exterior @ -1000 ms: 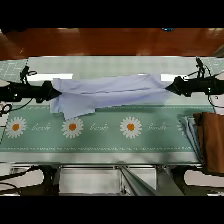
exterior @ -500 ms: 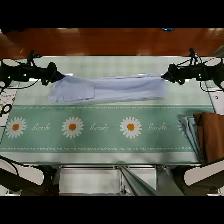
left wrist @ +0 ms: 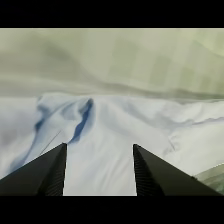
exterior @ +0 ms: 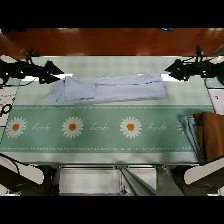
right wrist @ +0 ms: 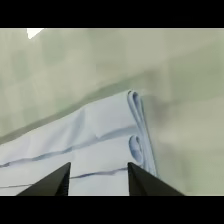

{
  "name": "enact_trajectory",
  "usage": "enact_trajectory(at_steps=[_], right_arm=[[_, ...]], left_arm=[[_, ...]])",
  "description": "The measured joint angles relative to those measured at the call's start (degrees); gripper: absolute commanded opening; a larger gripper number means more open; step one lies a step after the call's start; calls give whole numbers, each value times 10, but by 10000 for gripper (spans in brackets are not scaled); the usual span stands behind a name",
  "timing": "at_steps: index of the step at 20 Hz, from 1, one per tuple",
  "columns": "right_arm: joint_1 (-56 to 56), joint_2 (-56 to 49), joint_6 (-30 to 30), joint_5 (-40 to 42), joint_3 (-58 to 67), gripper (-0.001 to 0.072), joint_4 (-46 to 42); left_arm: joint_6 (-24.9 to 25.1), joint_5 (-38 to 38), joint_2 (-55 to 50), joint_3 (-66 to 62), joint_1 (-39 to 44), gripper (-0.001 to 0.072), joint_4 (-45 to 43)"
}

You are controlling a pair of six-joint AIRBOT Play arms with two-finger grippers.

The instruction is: Fold the shirts.

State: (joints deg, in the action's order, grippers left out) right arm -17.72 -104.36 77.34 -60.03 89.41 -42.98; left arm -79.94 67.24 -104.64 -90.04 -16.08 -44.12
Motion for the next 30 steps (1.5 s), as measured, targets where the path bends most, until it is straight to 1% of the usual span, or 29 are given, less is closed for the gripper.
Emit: enact_trajectory(at_steps=[3,5,7,9,12,16,20,24,25,26,27,28,30], right_arm=[[-50,54,8,-22,-11,415,-26],[-79,96,19,-12,-52,415,-51],[-96,123,25,14,-108,416,-59],[-101,132,16,42,-161,418,-36],[-90,109,-11,54,-199,418,21],[-61,52,-31,55,-205,419,79],[-35,-1,-38,33,-169,419,120],[-5,-45,-32,16,-116,413,137],[4,-54,-28,18,-102,394,139],[13,-62,-26,21,-90,321,138],[21,-69,-23,26,-77,110,135],[28,-76,-20,33,-65,22,130],[39,-83,-25,32,-48,22,137]], left_arm=[[2,-2,73,16,-33,505,-41],[19,-40,147,69,-45,505,-59],[40,-84,237,158,-43,505,-64],[57,-120,324,264,-27,505,-72],[66,-159,423,401,16,505,-73],[53,-190,476,482,65,505,-76],[45,-196,490,504,85,504,-71],[44,-198,494,510,91,504,-64],[42,-199,494,510,92,505,-64],[42,-199,495,511,92,504,-63],[42,-198,495,511,92,504,-61],[42,-199,495,512,93,504,-60],[42,-201,494,512,93,504,-60]])
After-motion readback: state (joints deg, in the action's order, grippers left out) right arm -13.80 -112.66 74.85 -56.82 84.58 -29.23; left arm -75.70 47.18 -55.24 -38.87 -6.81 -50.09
